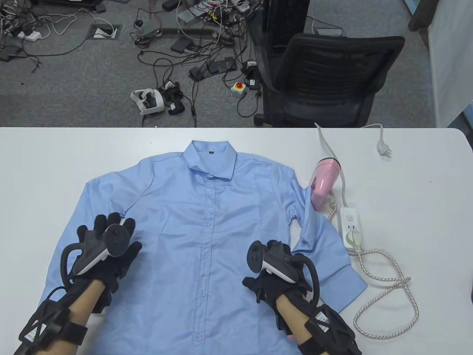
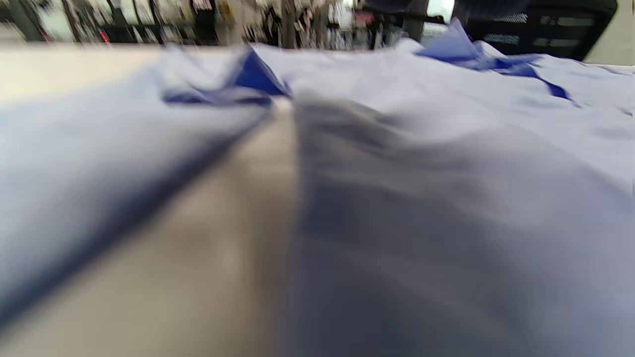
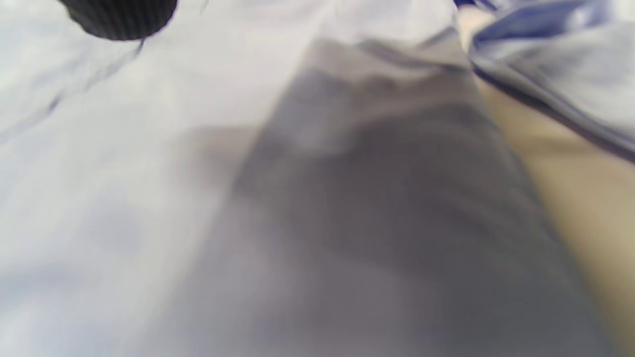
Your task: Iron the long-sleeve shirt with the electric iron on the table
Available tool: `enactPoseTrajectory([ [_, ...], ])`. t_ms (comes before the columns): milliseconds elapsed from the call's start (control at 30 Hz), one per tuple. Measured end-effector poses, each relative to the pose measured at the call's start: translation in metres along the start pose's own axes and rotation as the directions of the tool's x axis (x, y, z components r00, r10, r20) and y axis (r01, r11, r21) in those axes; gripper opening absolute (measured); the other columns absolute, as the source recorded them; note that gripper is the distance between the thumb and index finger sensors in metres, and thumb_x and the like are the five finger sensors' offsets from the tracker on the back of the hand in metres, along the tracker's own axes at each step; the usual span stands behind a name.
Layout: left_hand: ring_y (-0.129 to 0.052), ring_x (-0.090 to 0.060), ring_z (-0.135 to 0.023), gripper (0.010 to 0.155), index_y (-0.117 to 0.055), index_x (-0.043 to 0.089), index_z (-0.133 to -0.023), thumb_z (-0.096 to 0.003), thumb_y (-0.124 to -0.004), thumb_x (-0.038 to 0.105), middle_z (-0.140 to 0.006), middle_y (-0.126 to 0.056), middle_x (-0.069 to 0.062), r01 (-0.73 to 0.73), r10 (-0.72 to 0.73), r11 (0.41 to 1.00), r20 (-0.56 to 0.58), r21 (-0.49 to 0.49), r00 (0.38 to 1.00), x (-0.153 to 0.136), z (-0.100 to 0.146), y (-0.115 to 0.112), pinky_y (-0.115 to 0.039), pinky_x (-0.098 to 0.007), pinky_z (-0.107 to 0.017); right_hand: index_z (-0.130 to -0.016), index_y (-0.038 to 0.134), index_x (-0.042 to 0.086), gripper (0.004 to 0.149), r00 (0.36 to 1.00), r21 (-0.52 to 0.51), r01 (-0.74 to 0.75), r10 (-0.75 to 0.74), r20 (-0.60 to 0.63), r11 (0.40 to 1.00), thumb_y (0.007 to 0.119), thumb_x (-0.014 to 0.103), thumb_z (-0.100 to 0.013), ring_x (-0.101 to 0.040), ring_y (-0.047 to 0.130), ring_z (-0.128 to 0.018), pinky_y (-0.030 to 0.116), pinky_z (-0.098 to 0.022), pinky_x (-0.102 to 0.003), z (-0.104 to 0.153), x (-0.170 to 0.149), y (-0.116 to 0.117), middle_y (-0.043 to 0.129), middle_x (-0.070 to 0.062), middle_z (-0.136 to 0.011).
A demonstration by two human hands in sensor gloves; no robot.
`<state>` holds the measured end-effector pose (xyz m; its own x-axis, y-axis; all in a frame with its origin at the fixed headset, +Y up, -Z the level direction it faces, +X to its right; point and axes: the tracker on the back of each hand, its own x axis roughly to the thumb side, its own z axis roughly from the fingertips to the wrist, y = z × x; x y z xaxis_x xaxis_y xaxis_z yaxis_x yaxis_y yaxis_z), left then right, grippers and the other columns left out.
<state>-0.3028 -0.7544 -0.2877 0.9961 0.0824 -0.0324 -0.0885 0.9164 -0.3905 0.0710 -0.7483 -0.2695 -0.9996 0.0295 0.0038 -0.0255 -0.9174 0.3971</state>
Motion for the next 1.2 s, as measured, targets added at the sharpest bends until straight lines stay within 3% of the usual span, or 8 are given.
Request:
enactPoseTrajectory([
  [100, -0.009, -0.027, -0.11, 0.064, -0.031, 0.047, -0.106, -0.0494, -0.053, 0.065, -0.121, -0.014, 0.003, -0.022, 0.023, 0.996, 0.008, -0.082, 1.0, 0.017, -0.018, -0.021, -0.007, -0.064, -0.071, -0.1, 0.023, 0.027, 0.087, 0.997, 0.014, 0.057, -0.056, -0.057, 0.998, 0.059, 0.068, -0.032, -0.037, 0.02, -0.1, 0.032, -0.065, -0.065, -0.029, 0.004, 0.009, 0.012, -0.005, -0.104],
  [200, -0.007, -0.027, -0.11, 0.073, -0.018, 0.044, -0.104, -0.046, -0.052, 0.072, -0.119, -0.006, 0.003, 0.172, -0.169, 0.971, 0.028, -0.166, 0.985, 0.026, -0.024, -0.036, -0.006, -0.065, -0.071, -0.099, 0.017, 0.028, 0.089, 0.997, 0.135, -0.055, 0.062, -0.052, 0.989, 0.058, 0.069, -0.033, -0.037, 0.014, -0.1, 0.03, -0.065, -0.066, -0.04, 0.008, 0.025, 0.007, -0.004, -0.104],
  [400, -0.001, -0.026, -0.108, 0.085, -0.009, 0.045, -0.102, -0.0384, -0.052, 0.082, -0.116, 0.004, 0.005, 0.15, -0.142, 0.965, 0.053, -0.216, 0.988, 0.01, -0.024, -0.038, -0.006, -0.066, -0.07, -0.095, 0.0, 0.032, 0.096, 0.999, 0.287, -0.037, 0.039, 0.001, 0.957, 0.06, 0.072, -0.03, -0.035, -0.007, -0.094, 0.019, -0.063, -0.068, -0.041, -0.005, 0.035, -0.011, -0.002, -0.098],
  [600, -0.001, -0.027, -0.108, 0.087, -0.01, 0.044, -0.102, -0.0375, -0.054, 0.081, -0.116, 0.003, 0.003, 0.138, -0.129, 0.969, 0.057, -0.206, 0.99, 0.011, -0.025, -0.038, -0.005, -0.066, -0.07, -0.094, -0.001, 0.031, 0.098, 0.997, 0.28, -0.073, 0.073, 0.007, 0.957, 0.059, 0.073, -0.029, -0.036, -0.005, -0.095, 0.02, -0.064, -0.068, -0.041, -0.002, 0.033, -0.011, -0.003, -0.098],
  [767, -0.005, -0.029, -0.109, 0.084, -0.014, 0.041, -0.105, -0.0405, -0.052, 0.078, -0.118, -0.001, 0.001, 0.131, -0.119, 0.978, 0.076, -0.164, 0.99, 0.015, -0.017, -0.03, -0.005, -0.066, -0.07, -0.099, 0.016, 0.028, 0.093, 1.0, 0.094, 0.029, -0.03, 0.003, 0.995, 0.06, 0.071, -0.03, -0.037, 0.007, -0.098, 0.026, -0.064, -0.066, -0.033, -0.007, 0.012, 0.005, -0.004, -0.103],
  [967, -0.004, -0.029, -0.109, 0.081, -0.014, 0.041, -0.106, -0.0434, -0.051, 0.076, -0.118, -0.001, 0.001, 0.124, -0.107, 0.988, 0.17, -0.091, 0.98, 0.03, 0.016, -0.017, -0.006, -0.066, -0.07, -0.099, 0.03, 0.022, 0.089, 0.967, -0.201, 0.234, -0.25, -0.056, 0.951, 0.061, 0.07, -0.03, -0.04, 0.03, -0.099, 0.046, -0.065, -0.063, -0.013, -0.042, -0.066, 0.024, -0.008, -0.103],
  [1067, -0.004, -0.029, -0.109, 0.078, -0.016, 0.042, -0.106, -0.0455, -0.053, 0.074, -0.119, -0.002, 0.001, 0.123, -0.086, 0.983, 0.252, -0.135, 0.964, 0.038, 0.031, -0.023, -0.005, -0.066, -0.07, -0.088, 0.047, 0.02, 0.075, 0.86, -0.396, 0.367, -0.469, -0.199, 0.842, 0.06, 0.069, -0.032, -0.035, 0.065, -0.079, 0.069, -0.055, -0.051, -0.016, -0.082, -0.098, 0.051, -0.009, -0.086],
  [1200, -0.005, -0.029, -0.11, 0.078, -0.016, 0.042, -0.107, -0.0463, -0.053, 0.074, -0.119, -0.002, 0.001, 0.148, -0.1, 0.977, 0.284, -0.156, 0.954, 0.042, 0.037, -0.037, -0.005, -0.066, -0.07, -0.087, 0.048, 0.019, 0.075, 0.734, -0.489, 0.386, -0.582, -0.351, 0.782, 0.06, 0.07, -0.032, -0.031, 0.074, -0.07, 0.077, -0.047, -0.044, -0.033, -0.122, -0.103, 0.054, -0.008, -0.082],
])
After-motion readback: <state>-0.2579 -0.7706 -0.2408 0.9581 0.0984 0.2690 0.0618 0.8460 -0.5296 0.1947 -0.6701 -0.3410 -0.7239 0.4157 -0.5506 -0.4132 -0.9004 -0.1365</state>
